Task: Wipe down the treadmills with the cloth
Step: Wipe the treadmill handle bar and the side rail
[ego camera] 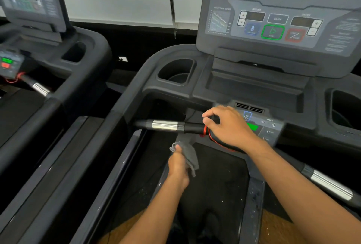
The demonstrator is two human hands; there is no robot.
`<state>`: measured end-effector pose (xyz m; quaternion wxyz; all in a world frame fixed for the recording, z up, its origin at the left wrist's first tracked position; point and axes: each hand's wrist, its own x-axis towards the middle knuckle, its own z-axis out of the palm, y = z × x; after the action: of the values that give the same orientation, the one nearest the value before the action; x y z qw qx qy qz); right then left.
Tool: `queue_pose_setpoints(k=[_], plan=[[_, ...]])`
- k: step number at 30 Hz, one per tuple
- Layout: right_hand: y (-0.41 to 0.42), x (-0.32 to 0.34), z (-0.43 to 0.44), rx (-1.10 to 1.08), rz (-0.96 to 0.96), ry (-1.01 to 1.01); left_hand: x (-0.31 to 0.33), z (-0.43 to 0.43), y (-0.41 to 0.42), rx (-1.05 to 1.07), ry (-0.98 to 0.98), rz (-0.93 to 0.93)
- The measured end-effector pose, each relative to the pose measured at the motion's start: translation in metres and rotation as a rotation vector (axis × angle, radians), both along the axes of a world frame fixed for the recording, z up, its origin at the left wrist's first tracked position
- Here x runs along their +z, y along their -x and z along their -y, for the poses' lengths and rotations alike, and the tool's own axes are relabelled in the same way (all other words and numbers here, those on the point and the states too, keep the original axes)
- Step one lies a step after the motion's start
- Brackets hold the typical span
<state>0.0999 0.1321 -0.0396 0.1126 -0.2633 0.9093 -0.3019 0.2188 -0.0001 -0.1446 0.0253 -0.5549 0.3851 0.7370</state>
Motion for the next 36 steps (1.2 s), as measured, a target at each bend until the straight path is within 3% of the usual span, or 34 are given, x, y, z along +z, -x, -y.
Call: queue_pose_setpoints(k=[2,4,10,12,16,19,22,26,30,33,36], plan=[[-0.004,-0.002,0.003,0.044,-0.013,-0.036,0.021,0.001,0.023,0.16,-0.124,-0.189],[-0.006,-0.003,0.004,0.053,-0.019,-0.055,0.043,-0.001,0.045,0.23,-0.213,-0.261],[-0.013,0.0,0.023,0.131,-0.042,-0.039,0.075,0.003,0.027,0.193,-0.096,-0.315],[-0.012,-0.002,0.028,0.121,-0.045,-0.01,0.075,0.014,0.019,0.096,0.114,-0.303],[-0.011,-0.002,0.037,0.04,-0.08,0.079,0.07,0.017,0.017,-0.355,0.866,-0.28],[-0.013,0.001,0.044,0.026,-0.086,0.147,0.05,0.001,0.015,-0.812,1.06,-0.296],[-0.011,0.008,0.055,0.058,-0.088,0.149,0.033,-0.006,0.0,-0.839,0.982,-0.297],[-0.016,0.012,0.089,0.098,-0.084,0.128,0.048,0.047,-0.027,-0.435,0.613,-0.286],[-0.035,0.014,0.141,0.145,-0.054,0.109,0.096,0.142,-0.064,-0.002,0.27,-0.416],[-0.052,0.017,0.181,0.175,-0.022,0.113,0.14,0.222,-0.104,0.099,0.275,-0.496],[-0.065,0.021,0.22,0.197,-0.006,0.098,0.153,0.293,-0.151,-0.031,0.454,-0.503]])
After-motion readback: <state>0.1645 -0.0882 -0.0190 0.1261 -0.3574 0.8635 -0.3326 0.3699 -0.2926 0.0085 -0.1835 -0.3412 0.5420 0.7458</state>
